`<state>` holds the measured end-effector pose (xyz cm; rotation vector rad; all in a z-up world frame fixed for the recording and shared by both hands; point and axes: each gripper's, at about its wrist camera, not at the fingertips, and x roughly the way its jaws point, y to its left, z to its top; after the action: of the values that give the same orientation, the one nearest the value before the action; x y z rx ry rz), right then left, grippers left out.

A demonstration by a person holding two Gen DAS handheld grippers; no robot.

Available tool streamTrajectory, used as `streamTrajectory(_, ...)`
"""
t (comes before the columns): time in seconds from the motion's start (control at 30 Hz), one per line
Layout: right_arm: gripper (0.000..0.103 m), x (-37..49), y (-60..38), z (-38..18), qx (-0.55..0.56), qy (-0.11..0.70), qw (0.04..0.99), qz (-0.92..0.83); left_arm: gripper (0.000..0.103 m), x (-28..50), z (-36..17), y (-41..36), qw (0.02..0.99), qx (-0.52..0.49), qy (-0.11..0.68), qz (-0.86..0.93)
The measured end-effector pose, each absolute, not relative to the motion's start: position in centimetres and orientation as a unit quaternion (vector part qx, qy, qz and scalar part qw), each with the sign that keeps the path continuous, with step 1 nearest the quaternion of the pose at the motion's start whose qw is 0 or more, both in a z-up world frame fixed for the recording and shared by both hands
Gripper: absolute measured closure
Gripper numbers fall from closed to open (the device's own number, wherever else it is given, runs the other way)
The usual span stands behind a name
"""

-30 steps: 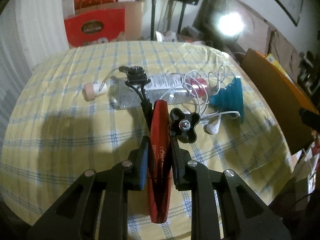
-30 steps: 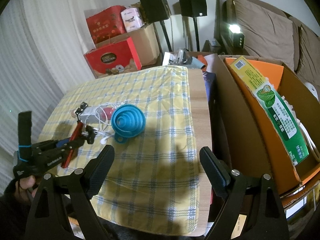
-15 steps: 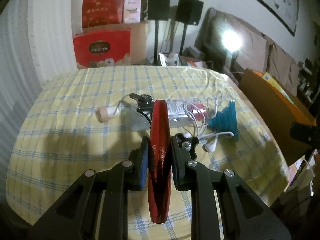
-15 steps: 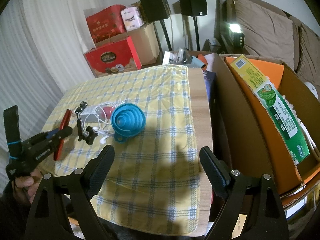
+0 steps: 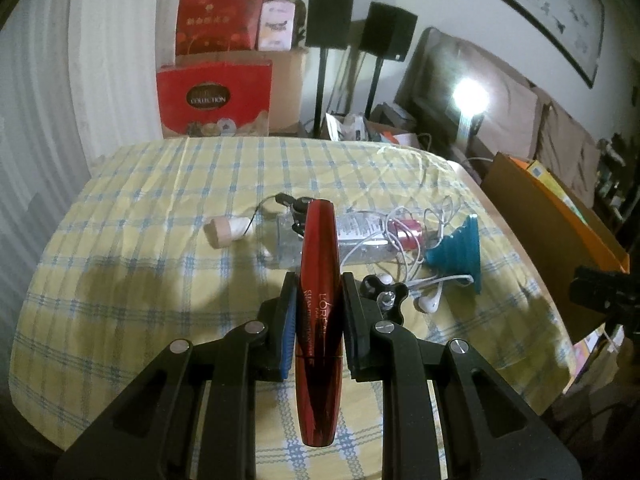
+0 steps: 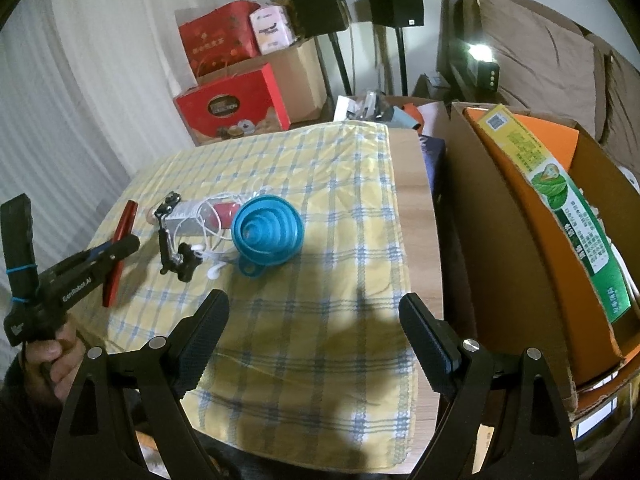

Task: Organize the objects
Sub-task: 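Lift the red mascara tube off the tablecloth with the left gripper, then carry the mascara tube with the left gripper while the right gripper moves back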

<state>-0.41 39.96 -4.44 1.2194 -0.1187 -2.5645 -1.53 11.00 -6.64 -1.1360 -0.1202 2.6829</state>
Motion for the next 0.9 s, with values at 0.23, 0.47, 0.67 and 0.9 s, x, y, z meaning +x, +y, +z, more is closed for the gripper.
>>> streamTrajectory(0.23, 0.015, -0.6, 39.9, -4.7, 0.428, -0.046, 0.154, -0.889, 0.085, -1.7, -6.9, 10.6, 0.108, -0.388, -0.047, 0.914)
streamTrajectory(0.47, 0.015, -0.5, 39.0, -4.6, 0.429, -0.047, 0.16, -0.888, 0.085, -1.9, -7.4, 10.2, 0.105, -0.399, -0.06, 0.909)
streamTrajectory(0.67, 0.015, -0.2, 37.8, -4.8, 0.427, -0.038, 0.169, -0.887, 0.085, -2.2, -7.5, 9.7, 0.082, -0.404, -0.056, 0.91)
streamTrajectory(0.9, 0.017, 0.1, 36.0, -5.1, 0.424, -0.02, 0.173, -0.889, 0.085, -2.5, -7.3, 8.2, 0.059, -0.408, -0.072, 0.908)
